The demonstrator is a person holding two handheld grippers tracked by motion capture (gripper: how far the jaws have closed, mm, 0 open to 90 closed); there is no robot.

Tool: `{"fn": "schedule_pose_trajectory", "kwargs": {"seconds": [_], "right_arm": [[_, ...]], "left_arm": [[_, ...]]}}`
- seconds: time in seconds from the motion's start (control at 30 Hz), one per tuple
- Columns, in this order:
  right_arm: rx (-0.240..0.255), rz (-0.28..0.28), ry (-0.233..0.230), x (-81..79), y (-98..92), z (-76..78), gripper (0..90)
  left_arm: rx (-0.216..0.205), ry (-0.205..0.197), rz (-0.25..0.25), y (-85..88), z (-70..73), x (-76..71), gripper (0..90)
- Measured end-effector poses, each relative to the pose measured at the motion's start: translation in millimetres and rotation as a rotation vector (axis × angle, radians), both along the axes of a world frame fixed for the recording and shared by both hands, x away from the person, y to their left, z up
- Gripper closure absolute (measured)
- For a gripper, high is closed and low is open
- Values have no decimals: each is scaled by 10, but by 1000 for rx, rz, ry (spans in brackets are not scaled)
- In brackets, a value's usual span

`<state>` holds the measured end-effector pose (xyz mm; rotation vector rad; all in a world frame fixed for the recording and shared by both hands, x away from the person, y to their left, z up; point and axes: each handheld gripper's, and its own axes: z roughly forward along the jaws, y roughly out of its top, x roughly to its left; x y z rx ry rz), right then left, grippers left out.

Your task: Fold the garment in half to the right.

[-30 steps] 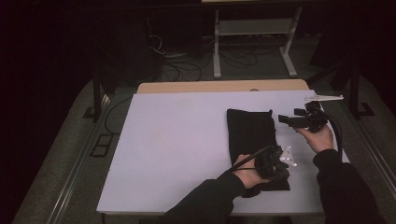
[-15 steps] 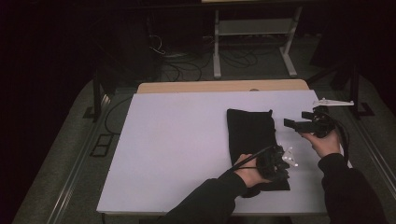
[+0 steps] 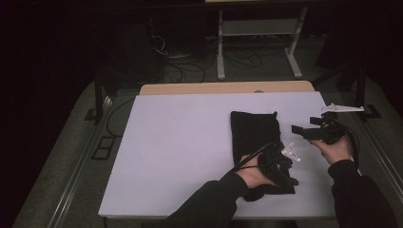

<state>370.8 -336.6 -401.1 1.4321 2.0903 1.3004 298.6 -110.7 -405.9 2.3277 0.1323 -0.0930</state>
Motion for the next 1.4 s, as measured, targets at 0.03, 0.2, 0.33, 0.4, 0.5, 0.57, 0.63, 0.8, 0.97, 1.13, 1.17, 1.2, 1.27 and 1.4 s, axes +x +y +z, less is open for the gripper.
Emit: {"fn": "schedule_pose_trajectory", "kwargs": {"seconds": [0.03, 0.2, 0.33, 0.4, 0.5, 0.57, 0.63, 0.8, 0.97, 1.13, 1.17, 1.2, 1.27, 1.4], "right_arm": [[-6, 4, 4, -10, 1, -2, 0], [-31, 13, 11, -45, 5, -8, 0], [-36, 18, 13, -75, 3, -10, 0], [-38, 22, 8, -95, -3, -7, 0], [-29, 22, 2, -129, -20, 5, 0], [-20, 19, -2, -160, -37, 14, 0], [-11, 15, -5, -190, -58, 21, 0], [1, 7, -19, -282, -105, 51, 0], [-7, 7, -23, -369, -119, 50, 0], [-23, 7, -26, -438, -120, 40, 0], [-23, 9, -27, -453, -122, 41, 0], [-24, 9, -33, -465, -126, 40, 0], [-25, 11, -35, -491, -131, 36, 0], [-20, 12, -31, -545, -135, 38, 0]], "left_arm": [[-7, 9, 7, 8, 15, -3, 383], [-21, 13, 2, 84, 66, 11, 235], [-29, 17, 16, 147, 90, 31, 93], [-28, 29, 30, 176, 107, 49, 15], [-12, -5, 37, 234, 134, 59, 0], [-15, -17, 45, 272, 154, 61, 0], [-30, -23, 52, 312, 177, 63, 0], [-52, -32, 72, 423, 228, 66, 0], [-77, -37, 101, 562, 256, 99, 0], [-89, -42, 135, 719, 281, 134, 0], [-95, -44, 143, 751, 283, 141, 0], [-96, -43, 151, 783, 286, 147, 0], [-98, -46, 164, 839, 286, 160, 0], [-106, -46, 191, 938, 292, 176, 0]]}}
